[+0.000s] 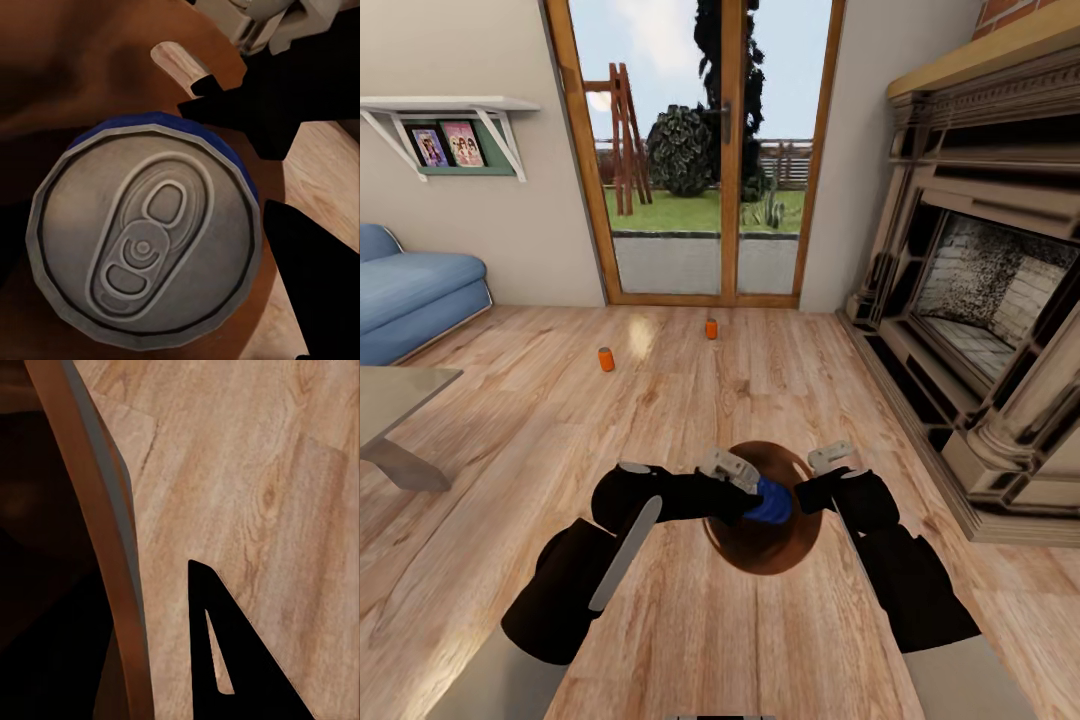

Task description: Put the three can of soda from the living room inside the tash can in the kitchen.

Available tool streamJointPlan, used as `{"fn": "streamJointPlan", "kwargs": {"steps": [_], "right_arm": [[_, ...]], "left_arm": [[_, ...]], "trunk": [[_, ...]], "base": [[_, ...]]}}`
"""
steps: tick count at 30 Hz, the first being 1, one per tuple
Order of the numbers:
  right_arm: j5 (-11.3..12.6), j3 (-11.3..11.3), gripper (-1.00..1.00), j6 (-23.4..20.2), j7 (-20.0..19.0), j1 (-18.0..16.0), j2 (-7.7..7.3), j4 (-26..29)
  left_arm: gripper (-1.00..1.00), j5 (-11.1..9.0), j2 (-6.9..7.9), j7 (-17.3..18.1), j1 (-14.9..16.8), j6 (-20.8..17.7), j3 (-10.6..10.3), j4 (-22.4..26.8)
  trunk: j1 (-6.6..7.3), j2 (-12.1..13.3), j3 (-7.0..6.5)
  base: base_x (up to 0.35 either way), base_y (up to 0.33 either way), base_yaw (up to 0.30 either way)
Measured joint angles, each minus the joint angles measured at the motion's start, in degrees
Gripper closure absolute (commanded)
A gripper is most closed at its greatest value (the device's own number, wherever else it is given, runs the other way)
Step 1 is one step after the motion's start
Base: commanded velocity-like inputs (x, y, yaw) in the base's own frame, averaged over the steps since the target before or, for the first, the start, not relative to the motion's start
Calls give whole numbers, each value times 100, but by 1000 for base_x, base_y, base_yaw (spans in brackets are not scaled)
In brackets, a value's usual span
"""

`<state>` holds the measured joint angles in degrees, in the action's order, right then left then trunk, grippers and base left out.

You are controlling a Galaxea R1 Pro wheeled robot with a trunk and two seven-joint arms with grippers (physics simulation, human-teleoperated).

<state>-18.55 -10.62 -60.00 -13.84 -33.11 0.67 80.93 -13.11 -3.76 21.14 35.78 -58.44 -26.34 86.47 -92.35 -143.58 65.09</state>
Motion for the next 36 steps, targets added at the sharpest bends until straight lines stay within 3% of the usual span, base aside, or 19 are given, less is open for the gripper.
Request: {"fn": "streamJointPlan", "kwargs": {"steps": [7, 12, 16, 27, 36], "right_arm": [[-69, -2, 100, 4, 3, 0, 25, 0], [-82, -8, 100, 0, 1, 0, 70, 0], [-186, -7, 100, 6, 4, 0, 94, 0], [-190, -72, 100, 3, 1, 0, 177, 0], [-197, -86, 100, 3, 2, 0, 178, 0]], "left_arm": [[100, 23, -39, -304, 0, 90, -70, -15], [100, 29, -117, -866, -1, 343, -321, -242], [100, 26, -127, -934, -1, 381, -350, -325], [100, 33, -225, -1001, -1, 702, -403, -917], [100, 34, -252, -1022, -1, 864, -424, -1108]], "trunk": [[0, 0, 0], [0, 0, 0], [0, 0, 0], [0, 0, 0], [0, 0, 0]], "base": [[0, 0, 0], [0, 0, 0], [0, 0, 0], [0, 0, 0], [0, 0, 0]]}}
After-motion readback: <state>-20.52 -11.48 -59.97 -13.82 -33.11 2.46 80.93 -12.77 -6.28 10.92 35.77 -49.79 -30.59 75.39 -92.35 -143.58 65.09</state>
